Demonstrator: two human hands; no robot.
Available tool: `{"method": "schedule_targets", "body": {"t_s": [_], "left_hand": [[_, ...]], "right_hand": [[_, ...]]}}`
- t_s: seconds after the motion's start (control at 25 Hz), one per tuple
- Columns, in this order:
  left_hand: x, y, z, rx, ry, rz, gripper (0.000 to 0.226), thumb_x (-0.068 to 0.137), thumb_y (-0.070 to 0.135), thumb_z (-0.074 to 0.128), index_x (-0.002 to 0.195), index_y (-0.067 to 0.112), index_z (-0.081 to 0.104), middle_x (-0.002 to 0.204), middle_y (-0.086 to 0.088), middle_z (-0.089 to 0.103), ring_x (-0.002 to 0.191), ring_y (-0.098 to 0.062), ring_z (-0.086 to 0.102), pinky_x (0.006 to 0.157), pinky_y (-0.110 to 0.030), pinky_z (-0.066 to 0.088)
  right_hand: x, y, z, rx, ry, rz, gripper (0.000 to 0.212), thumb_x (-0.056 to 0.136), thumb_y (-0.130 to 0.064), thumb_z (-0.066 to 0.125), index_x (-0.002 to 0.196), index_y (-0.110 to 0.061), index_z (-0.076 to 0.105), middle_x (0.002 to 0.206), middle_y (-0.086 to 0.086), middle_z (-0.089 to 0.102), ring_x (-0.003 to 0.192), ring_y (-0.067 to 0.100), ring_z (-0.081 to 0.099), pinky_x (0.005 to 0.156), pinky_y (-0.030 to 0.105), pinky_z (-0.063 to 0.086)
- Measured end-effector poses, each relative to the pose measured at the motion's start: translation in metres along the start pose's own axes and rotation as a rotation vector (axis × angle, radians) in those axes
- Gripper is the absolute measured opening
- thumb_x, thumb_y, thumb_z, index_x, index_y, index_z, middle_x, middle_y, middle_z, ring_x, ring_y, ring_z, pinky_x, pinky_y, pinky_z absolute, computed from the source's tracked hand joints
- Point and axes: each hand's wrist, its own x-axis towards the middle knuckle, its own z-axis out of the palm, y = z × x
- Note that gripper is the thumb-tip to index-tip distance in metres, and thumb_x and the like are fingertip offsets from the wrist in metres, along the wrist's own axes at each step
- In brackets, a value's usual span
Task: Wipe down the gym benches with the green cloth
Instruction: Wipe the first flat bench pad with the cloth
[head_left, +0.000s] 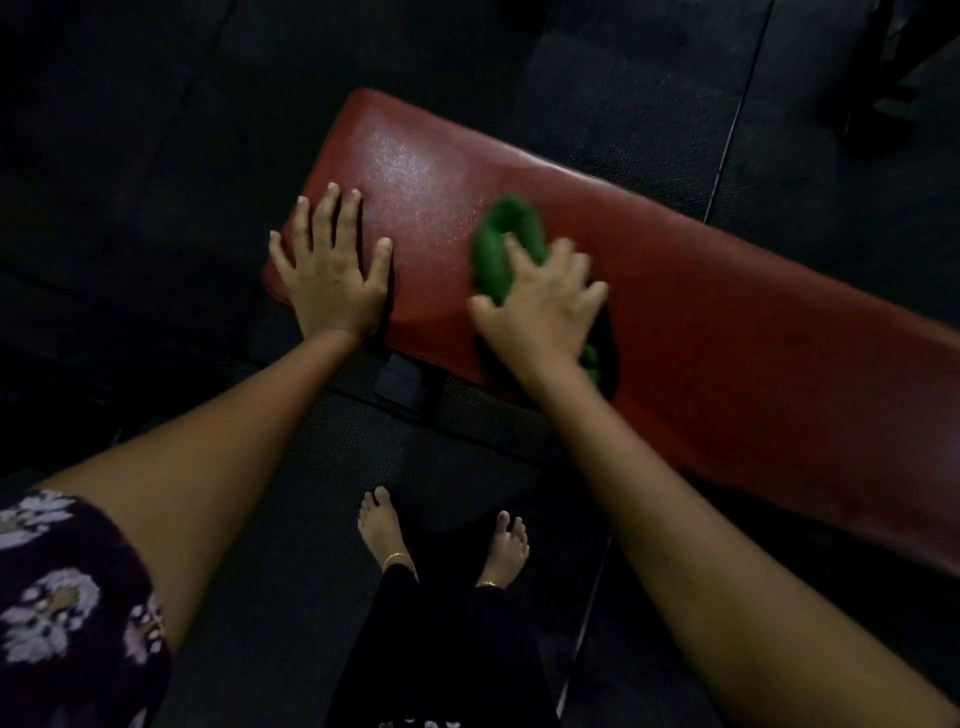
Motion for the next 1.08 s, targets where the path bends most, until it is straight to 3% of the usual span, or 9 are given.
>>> {"method": "schedule_targets", "body": {"t_s": [0.12, 0.2, 0.32, 0.4, 0.48, 0.6, 0.72, 0.88, 1.08], "left_hand": [[-0.004, 0.000, 0.000, 0.006, -0.001, -0.008, 0.061, 0.090, 0.049, 0.034, 0.144, 0.021, 0.036, 0.152, 0.000, 0.031, 0.143, -0.025, 0.017, 0.113, -0.053, 0.006], [0.003, 0.004, -0.005, 0.019, -0.004, -0.001, 0.058, 0.089, 0.048, 0.037, 0.138, 0.018, 0.043, 0.145, -0.004, 0.040, 0.139, -0.027, 0.025, 0.112, -0.053, 0.008], [0.028, 0.009, -0.014, 0.094, 0.000, 0.058, 0.044, 0.090, 0.040, 0.042, 0.119, 0.009, 0.052, 0.125, -0.013, 0.048, 0.123, -0.031, 0.039, 0.113, -0.055, 0.010], [0.031, 0.006, -0.012, 0.090, -0.001, 0.090, 0.046, 0.089, 0.040, 0.038, 0.117, 0.005, 0.049, 0.125, -0.018, 0.046, 0.121, -0.033, 0.040, 0.114, -0.052, 0.014], [0.027, 0.001, -0.007, 0.005, 0.028, 0.109, 0.049, 0.089, 0.039, 0.038, 0.121, 0.004, 0.048, 0.133, -0.018, 0.043, 0.128, -0.032, 0.038, 0.114, -0.048, 0.015], [0.029, -0.004, -0.002, -0.090, -0.017, 0.129, 0.055, 0.092, 0.037, 0.040, 0.139, 0.008, 0.039, 0.152, -0.011, 0.029, 0.142, -0.026, 0.021, 0.116, -0.043, 0.008], [0.030, -0.007, -0.002, -0.107, -0.014, 0.119, 0.057, 0.093, 0.038, 0.036, 0.142, 0.010, 0.036, 0.154, -0.007, 0.027, 0.144, -0.023, 0.017, 0.116, -0.043, 0.011], [0.033, -0.008, -0.002, -0.105, -0.013, 0.116, 0.056, 0.093, 0.037, 0.035, 0.142, 0.011, 0.037, 0.153, -0.006, 0.029, 0.144, -0.023, 0.018, 0.115, -0.043, 0.011], [0.036, -0.004, 0.000, -0.097, -0.016, 0.116, 0.053, 0.094, 0.034, 0.037, 0.141, 0.011, 0.037, 0.153, -0.007, 0.029, 0.144, -0.024, 0.018, 0.115, -0.044, 0.011]], "right_hand": [[-0.021, -0.013, 0.004, -0.046, -0.037, -0.294, 0.069, 0.081, -0.052, 0.056, 0.143, -0.034, 0.032, 0.131, 0.009, 0.037, 0.117, 0.028, 0.036, 0.090, 0.040, 0.030], [-0.009, 0.015, -0.006, -0.089, -0.041, -0.315, 0.069, 0.081, -0.053, 0.057, 0.143, -0.037, 0.032, 0.133, 0.009, 0.037, 0.118, 0.029, 0.037, 0.091, 0.040, 0.032], [0.017, 0.077, -0.023, -0.064, -0.002, 0.021, 0.068, 0.082, -0.055, 0.056, 0.143, -0.034, 0.034, 0.134, 0.014, 0.036, 0.121, 0.034, 0.037, 0.096, 0.044, 0.033], [0.022, 0.101, -0.030, 0.041, 0.017, 0.339, 0.068, 0.084, -0.055, 0.053, 0.144, -0.029, 0.034, 0.135, 0.017, 0.036, 0.124, 0.036, 0.036, 0.100, 0.048, 0.032], [0.026, 0.088, -0.026, 0.011, 0.041, 0.489, 0.068, 0.085, -0.054, 0.051, 0.143, -0.023, 0.036, 0.135, 0.019, 0.036, 0.125, 0.037, 0.035, 0.100, 0.048, 0.030], [0.046, 0.021, -0.016, -0.064, 0.041, 0.337, 0.067, 0.084, -0.054, 0.051, 0.139, -0.019, 0.037, 0.134, 0.018, 0.037, 0.123, 0.034, 0.036, 0.098, 0.046, 0.031], [0.055, -0.054, -0.004, -0.056, -0.016, 0.051, 0.069, 0.083, -0.056, 0.053, 0.141, -0.022, 0.036, 0.134, 0.015, 0.037, 0.122, 0.030, 0.037, 0.095, 0.043, 0.033], [0.059, -0.038, -0.011, -0.021, -0.032, -0.106, 0.073, 0.082, -0.056, 0.056, 0.145, -0.031, 0.030, 0.137, 0.011, 0.035, 0.123, 0.029, 0.037, 0.095, 0.042, 0.034], [0.030, 0.084, -0.025, 0.039, -0.007, 0.352, 0.075, 0.080, -0.057, 0.060, 0.145, -0.033, 0.031, 0.136, 0.015, 0.036, 0.124, 0.034, 0.037, 0.099, 0.048, 0.036]]}}
